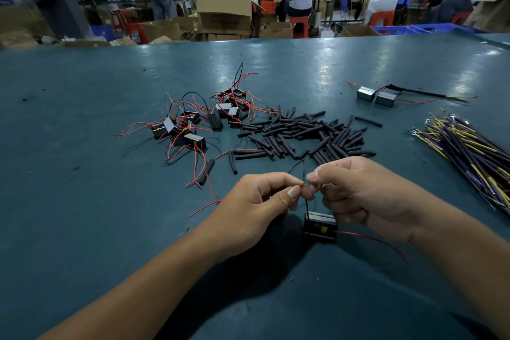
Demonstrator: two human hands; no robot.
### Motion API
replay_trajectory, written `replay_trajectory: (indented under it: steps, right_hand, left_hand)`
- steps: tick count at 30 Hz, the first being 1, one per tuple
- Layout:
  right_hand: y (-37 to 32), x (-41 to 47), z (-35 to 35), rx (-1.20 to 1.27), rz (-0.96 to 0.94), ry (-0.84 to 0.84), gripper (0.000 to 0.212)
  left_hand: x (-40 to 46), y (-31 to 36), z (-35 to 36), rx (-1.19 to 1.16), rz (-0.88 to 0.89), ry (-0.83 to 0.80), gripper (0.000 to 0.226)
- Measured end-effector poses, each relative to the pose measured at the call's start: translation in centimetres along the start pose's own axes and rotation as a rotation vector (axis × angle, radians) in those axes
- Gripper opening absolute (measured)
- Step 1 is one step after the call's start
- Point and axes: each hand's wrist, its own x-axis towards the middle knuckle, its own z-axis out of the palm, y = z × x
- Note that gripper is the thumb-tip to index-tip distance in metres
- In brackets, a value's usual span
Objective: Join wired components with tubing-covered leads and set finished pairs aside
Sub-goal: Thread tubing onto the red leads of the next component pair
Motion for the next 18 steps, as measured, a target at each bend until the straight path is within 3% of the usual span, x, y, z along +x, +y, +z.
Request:
replay_trajectory:
  steps: [11,18]
  right_hand:
    - [0.06,0.28,0.08,0.122,0.085,-0.015,0.027]
    - [0.20,0.23,0.15,0.035,-0.134,-0.007,0.017]
  left_hand:
    - [0.04,0.32,0.03,0.033,-0.004,-0.007,0.021]
    - [0.11,0.20,0.13,-0.034,-0.020,0.004,0.022]
